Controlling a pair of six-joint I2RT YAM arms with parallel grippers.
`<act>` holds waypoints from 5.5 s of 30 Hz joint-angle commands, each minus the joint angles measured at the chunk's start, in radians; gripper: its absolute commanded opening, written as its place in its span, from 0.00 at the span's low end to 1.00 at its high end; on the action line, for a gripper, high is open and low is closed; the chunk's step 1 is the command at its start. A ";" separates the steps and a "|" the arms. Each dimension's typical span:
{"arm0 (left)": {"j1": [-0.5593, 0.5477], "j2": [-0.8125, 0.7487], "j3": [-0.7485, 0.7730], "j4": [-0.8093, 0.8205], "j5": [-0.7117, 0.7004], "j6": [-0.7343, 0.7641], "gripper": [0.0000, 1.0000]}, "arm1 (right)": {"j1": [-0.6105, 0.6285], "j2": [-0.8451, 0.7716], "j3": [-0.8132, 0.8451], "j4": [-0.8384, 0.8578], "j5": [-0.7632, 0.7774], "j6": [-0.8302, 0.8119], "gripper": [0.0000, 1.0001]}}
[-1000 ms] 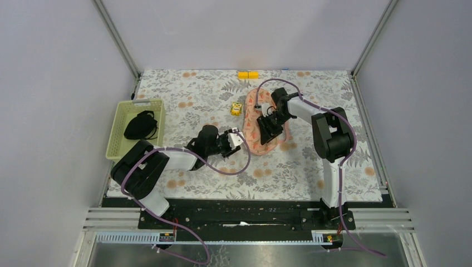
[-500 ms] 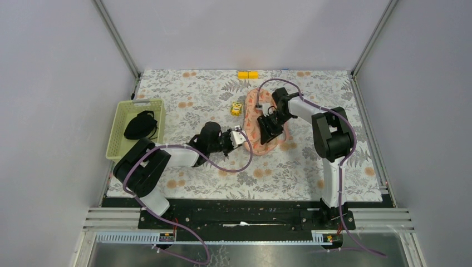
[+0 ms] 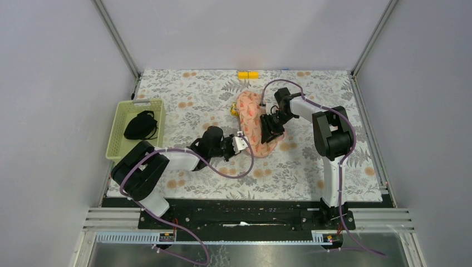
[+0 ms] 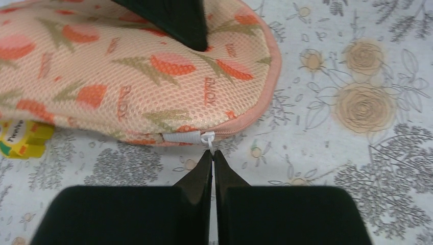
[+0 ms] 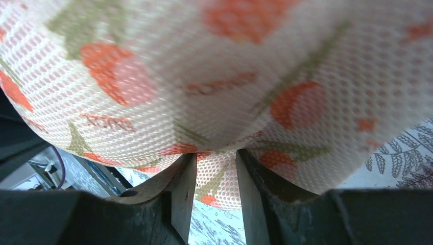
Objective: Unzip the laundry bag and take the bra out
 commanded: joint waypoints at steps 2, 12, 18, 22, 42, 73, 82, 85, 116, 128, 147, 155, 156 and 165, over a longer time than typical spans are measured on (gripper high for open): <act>-0.066 -0.043 -0.035 -0.014 0.023 0.002 0.00 | 0.007 0.129 -0.069 0.014 0.210 0.029 0.41; -0.176 -0.044 -0.012 -0.011 -0.014 -0.096 0.00 | 0.007 0.142 -0.076 0.029 0.227 0.061 0.41; -0.265 -0.009 0.044 0.016 -0.039 -0.155 0.00 | 0.007 0.148 -0.078 0.040 0.225 0.076 0.41; -0.279 0.047 0.103 0.028 -0.077 -0.228 0.00 | 0.007 0.144 -0.080 0.039 0.214 0.070 0.41; -0.126 -0.263 0.094 -0.359 0.056 0.315 0.62 | 0.008 0.150 0.158 -0.095 0.165 -0.297 0.48; -0.114 0.014 0.164 -0.111 -0.093 0.444 0.18 | -0.290 -0.243 0.009 -0.264 -0.403 -0.399 0.74; -0.107 0.017 0.232 -0.240 -0.018 0.347 0.06 | -0.325 -0.477 -0.496 0.159 -0.439 -0.330 0.72; -0.105 0.013 0.247 -0.299 0.007 0.334 0.05 | -0.309 -0.531 -0.596 0.356 -0.400 -0.203 0.71; -0.037 0.047 0.393 -0.475 0.075 0.009 0.00 | -0.138 -0.590 -0.676 0.371 -0.264 -0.135 0.68; -0.031 0.061 0.434 -0.502 0.117 -0.043 0.00 | -0.131 -0.580 -0.716 0.663 -0.273 -0.042 0.68; -0.009 0.109 0.482 -0.481 0.128 -0.165 0.00 | -0.092 -0.594 -0.762 0.742 -0.327 0.047 0.48; -0.005 0.106 0.480 -0.480 0.146 -0.157 0.00 | -0.091 -0.603 -0.768 0.736 -0.330 0.010 0.47; -0.005 0.106 0.481 -0.480 0.146 -0.156 0.00 | -0.090 -0.602 -0.764 0.735 -0.336 0.009 0.47; 0.011 0.124 0.490 -0.481 0.150 -0.197 0.00 | -0.091 -0.634 -0.772 0.664 -0.363 -0.013 0.38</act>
